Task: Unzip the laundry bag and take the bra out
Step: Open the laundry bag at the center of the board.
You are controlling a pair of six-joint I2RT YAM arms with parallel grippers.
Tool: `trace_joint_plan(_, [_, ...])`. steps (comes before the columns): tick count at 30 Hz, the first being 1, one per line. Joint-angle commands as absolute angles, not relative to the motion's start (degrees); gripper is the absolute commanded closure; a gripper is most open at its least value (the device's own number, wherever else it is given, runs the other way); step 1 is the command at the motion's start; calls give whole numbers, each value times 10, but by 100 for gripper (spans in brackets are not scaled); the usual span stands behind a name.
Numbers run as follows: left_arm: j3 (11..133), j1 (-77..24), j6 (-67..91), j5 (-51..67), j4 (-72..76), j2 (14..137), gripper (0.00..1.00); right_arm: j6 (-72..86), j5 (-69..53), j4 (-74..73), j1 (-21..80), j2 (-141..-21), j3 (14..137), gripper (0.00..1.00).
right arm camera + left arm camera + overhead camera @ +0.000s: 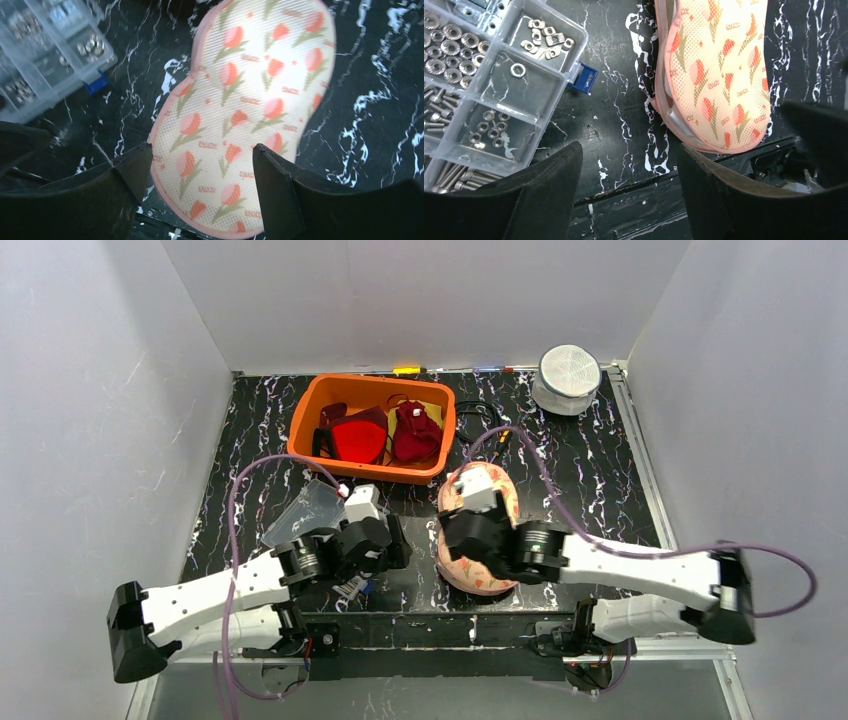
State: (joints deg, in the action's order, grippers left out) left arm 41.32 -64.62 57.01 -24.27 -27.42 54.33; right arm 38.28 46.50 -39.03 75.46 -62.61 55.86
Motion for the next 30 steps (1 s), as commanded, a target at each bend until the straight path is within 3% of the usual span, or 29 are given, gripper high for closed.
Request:
trace_joint_plan(1, [387, -644, 598, -273, -313, 486, 34, 278, 405, -327, 756, -729, 592, 21])
trace_joint_plan(7, [361, -643, 616, -284, -345, 435, 34, 267, 357, -272, 756, -822, 590, 22])
trace_joint_plan(18, [334, -643, 637, -286, -354, 409, 34, 282, 407, -291, 756, -935, 623, 23])
trace_joint_plan(19, [331, -643, 639, -286, -353, 404, 34, 283, 411, -295, 756, -940, 624, 26])
trace_joint_plan(25, [322, -643, 641, -286, -351, 395, 34, 295, 421, -311, 757, -937, 624, 63])
trace_joint_plan(30, [321, -643, 638, -280, -340, 406, 34, 305, 433, -332, 757, -916, 623, 87])
